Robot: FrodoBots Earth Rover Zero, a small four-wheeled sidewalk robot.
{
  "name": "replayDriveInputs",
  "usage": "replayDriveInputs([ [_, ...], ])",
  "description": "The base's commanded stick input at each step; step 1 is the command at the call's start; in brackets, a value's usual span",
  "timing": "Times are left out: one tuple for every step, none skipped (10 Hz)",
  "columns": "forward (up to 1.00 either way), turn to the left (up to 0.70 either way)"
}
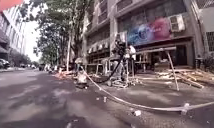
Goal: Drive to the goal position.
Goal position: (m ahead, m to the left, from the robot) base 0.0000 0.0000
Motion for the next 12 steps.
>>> replayDriveInputs([
  [0.00,0.00],
  [0.00,-0.19],
  [0.00,-0.43],
  [0.00,-0.45],
  [0.00,-0.45],
  [0.00,-0.45],
  [0.00,-0.45],
  [0.00,-0.45],
  [0.00,-0.45],
  [0.00,-0.45],
  [0.00,-0.45],
  [0.00,-0.45],
])
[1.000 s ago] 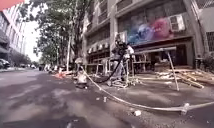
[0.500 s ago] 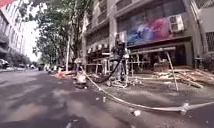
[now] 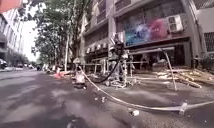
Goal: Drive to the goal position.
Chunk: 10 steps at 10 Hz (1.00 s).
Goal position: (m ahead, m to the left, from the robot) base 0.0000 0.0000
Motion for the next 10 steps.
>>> replayDriveInputs([
  [0.00,-0.45],
  [0.00,-0.45],
  [0.00,-0.45],
  [0.00,-0.45],
  [0.00,-0.45],
  [0.00,-0.45],
  [0.00,-0.45],
  [0.00,-0.45],
  [0.00,-0.45],
  [0.00,-0.45],
])
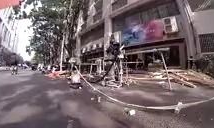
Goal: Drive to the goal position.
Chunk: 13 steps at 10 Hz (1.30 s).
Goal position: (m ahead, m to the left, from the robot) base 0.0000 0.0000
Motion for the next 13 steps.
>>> replayDriveInputs([
  [0.00,-0.45],
  [0.00,-0.45],
  [0.00,-0.45],
  [0.00,-0.45],
  [0.00,-0.45],
  [0.00,-0.45],
  [0.00,-0.45],
  [0.00,-0.45],
  [0.00,0.00],
  [0.00,0.00],
  [0.00,0.00],
  [0.00,0.00],
  [0.00,0.00],
])
